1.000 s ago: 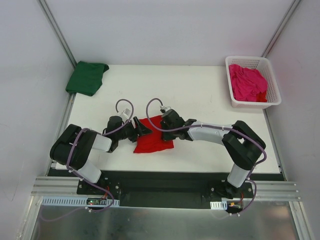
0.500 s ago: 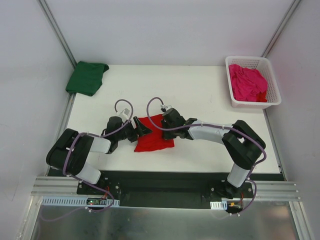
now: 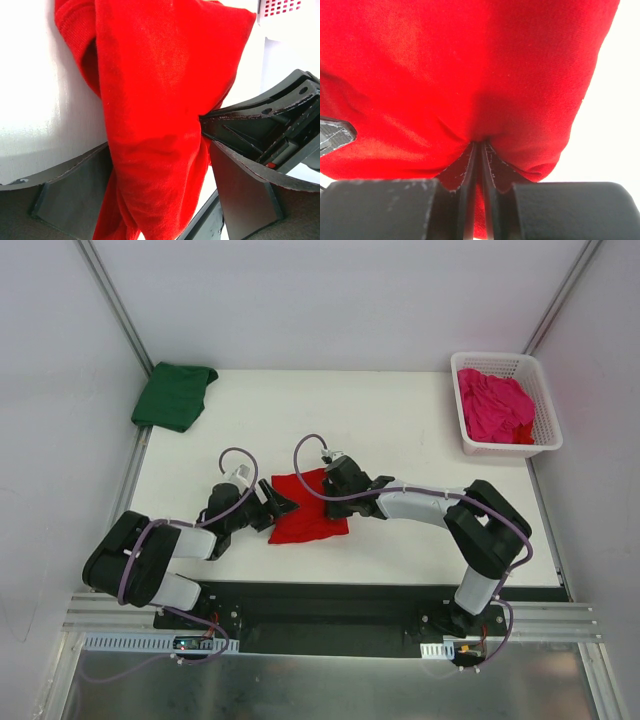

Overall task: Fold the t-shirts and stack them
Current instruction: Put the neatly folded tshirt into the corner of the board with the left arm

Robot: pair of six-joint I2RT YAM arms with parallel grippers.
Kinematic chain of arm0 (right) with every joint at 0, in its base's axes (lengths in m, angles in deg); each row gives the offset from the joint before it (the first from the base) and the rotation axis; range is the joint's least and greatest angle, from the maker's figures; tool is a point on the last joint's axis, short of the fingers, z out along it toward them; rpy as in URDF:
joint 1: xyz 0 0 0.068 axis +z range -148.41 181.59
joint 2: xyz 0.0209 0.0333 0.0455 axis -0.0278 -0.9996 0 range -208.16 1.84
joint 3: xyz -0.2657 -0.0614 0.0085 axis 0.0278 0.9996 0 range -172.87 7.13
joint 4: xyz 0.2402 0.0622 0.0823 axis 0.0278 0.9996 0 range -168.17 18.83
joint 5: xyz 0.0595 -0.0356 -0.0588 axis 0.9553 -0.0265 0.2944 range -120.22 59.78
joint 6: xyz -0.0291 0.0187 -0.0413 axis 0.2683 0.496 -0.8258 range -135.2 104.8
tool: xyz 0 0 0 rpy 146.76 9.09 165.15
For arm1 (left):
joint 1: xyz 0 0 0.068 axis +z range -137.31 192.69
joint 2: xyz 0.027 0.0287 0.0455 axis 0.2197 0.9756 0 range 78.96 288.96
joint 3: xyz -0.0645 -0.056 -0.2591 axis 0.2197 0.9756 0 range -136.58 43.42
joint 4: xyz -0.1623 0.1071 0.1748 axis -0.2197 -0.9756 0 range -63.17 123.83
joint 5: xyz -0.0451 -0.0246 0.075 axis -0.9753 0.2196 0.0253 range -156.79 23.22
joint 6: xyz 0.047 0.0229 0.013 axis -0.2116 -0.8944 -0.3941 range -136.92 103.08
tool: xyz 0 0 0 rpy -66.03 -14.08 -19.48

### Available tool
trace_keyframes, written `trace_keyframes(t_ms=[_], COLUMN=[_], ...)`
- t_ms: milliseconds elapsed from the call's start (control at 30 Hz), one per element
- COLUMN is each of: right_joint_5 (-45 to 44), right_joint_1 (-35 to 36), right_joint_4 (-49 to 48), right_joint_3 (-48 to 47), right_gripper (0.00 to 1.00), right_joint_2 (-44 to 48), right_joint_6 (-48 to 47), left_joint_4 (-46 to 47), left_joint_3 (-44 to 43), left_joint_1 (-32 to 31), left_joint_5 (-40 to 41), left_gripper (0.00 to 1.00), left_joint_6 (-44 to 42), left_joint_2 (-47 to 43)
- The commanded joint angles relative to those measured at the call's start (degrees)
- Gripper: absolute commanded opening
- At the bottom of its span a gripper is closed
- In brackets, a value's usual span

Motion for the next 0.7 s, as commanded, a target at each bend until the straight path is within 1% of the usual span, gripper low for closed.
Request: trace_keyframes(t_ms=[0, 200, 333, 533, 667], right_joint_5=[-0.5, -0.5, -0.8, -1.0, -1.0], right_joint_1=[-0.5, -0.4, -0.4, -0.4, -0.4], right_joint_4=[1.7, 1.7, 1.8, 2.0, 2.1], right_joint_3=[-0.4, -0.4, -0.5, -0.6, -0.8], right_gripper=[0.11, 0.11, 0.11, 0.11, 0.11], right_joint_2=[-1.3, -1.2, -1.1, -0.8, -0.7], right_joint_6=[-0.8, -0.6, -0.5, -0.4, -0.4], left_joint_4=[-23.2, -24.1, -23.2, -22.6, -23.8], left_joint_3=[3.9, -0.4, -2.1, -3.5, -4.8], left_joint_1=[-0.6, -0.7, -0.7, -1.3, -1.8], left_joint_5=[9.7, 6.3, 4.1, 2.1, 0.1], left_gripper=[0.81, 0.78, 0.77, 0.76, 0.75], left_joint_6=[-3.5, -6.3, -7.3, -8.1, -8.9], left_joint_2=[4.0, 7.9, 12.6, 15.4, 16.5])
